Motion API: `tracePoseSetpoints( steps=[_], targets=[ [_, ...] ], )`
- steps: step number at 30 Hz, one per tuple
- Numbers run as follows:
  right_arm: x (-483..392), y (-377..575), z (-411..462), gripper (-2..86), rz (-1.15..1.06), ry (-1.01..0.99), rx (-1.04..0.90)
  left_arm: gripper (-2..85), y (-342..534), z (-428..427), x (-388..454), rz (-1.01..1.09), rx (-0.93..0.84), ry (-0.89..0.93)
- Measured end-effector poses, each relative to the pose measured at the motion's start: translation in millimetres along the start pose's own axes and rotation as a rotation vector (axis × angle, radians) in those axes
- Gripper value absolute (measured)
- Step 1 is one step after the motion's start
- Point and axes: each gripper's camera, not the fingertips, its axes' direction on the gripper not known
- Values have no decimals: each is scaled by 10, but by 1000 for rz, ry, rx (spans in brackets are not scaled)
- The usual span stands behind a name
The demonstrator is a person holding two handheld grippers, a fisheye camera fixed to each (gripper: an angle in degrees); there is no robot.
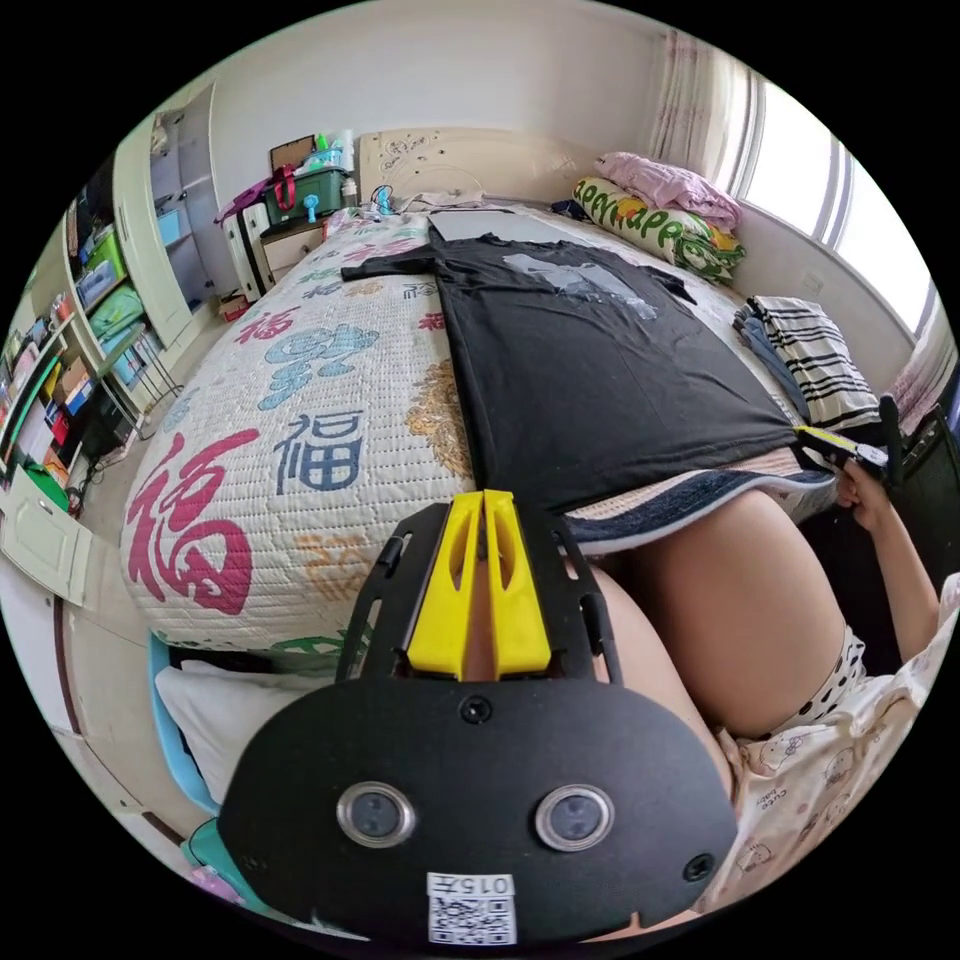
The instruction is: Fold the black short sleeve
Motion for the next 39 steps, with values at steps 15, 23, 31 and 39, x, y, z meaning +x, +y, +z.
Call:
tracePoseSetpoints(
  steps=[15,23,31,39],
  targets=[
    [18,466,679,-5,17,26,-52,-8,268,-1020,-20,-44,-20,-43],
    [-132,854,836,-6,-18,80,13,-7,650,-1620,-77,-60,0,-29],
    [-273,1480,430,-2,81,91,321,0,1473,-2518,-132,-70,186,-26],
    [-445,1962,-402,162,135,202,752,153,2667,-3859,38,-183,747,-365]
  ],
)
